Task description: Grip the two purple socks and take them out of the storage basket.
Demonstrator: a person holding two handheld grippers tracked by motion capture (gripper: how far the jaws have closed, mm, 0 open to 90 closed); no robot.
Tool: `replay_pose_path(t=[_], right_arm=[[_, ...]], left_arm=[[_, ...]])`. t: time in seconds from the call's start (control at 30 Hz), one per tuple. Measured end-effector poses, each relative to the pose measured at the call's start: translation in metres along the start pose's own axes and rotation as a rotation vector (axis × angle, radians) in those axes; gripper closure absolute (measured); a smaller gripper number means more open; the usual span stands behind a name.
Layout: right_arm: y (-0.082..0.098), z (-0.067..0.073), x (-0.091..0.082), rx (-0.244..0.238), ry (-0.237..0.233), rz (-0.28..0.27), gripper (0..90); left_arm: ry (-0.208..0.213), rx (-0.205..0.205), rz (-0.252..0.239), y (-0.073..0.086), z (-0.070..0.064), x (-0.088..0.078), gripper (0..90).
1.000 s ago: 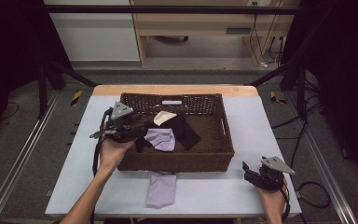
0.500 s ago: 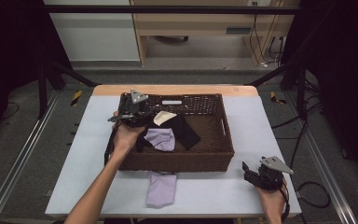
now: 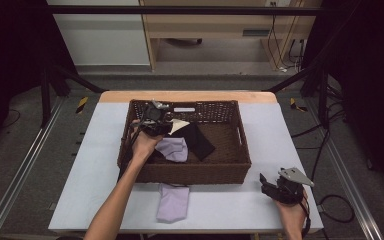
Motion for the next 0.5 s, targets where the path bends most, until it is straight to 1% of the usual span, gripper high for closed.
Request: replay_pose_path(t=[0.07,0.17,0.23,0.3,0.37,0.5], right_arm=[[0.0,0.0,0.0,0.0,0.0,0.001,22.7],[0.0,0.0,0.0,-0.006,0.001,0.002,22.7],[0.0,0.001,0.0,-0.008,0.002,0.003,22.7],[0.0,0.001,0.0,-0.008,0.003,0.006,22.6],[0.0,0.0,0.0,-0.006,0.003,0.008,22.5],[0.0,0.001,0.0,-0.009,0.003,0.007,22.5]], left_arm=[[-0.006,0.006,0.039,0.004,0.0,0.003,55.9],[-0.006,0.005,0.096,0.01,0.0,0.01,52.8],[-0.002,0.006,0.143,0.014,0.0,0.013,51.4],[-0.004,0.009,0.16,0.016,0.0,0.015,51.0],[0.01,0.009,0.168,0.017,-0.001,0.016,50.8],[0.022,0.034,0.206,0.021,-0.004,0.019,49.4]])
Point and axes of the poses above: each handheld gripper's, and its own axes: x roughly forward along the jaws, y roughly out of its underside, z roughly to its left, the point moved 6 cm from there along x, roughly forward along the jaws, and after that the axes turned 5 degrees about -z, right-handed, at the moved point
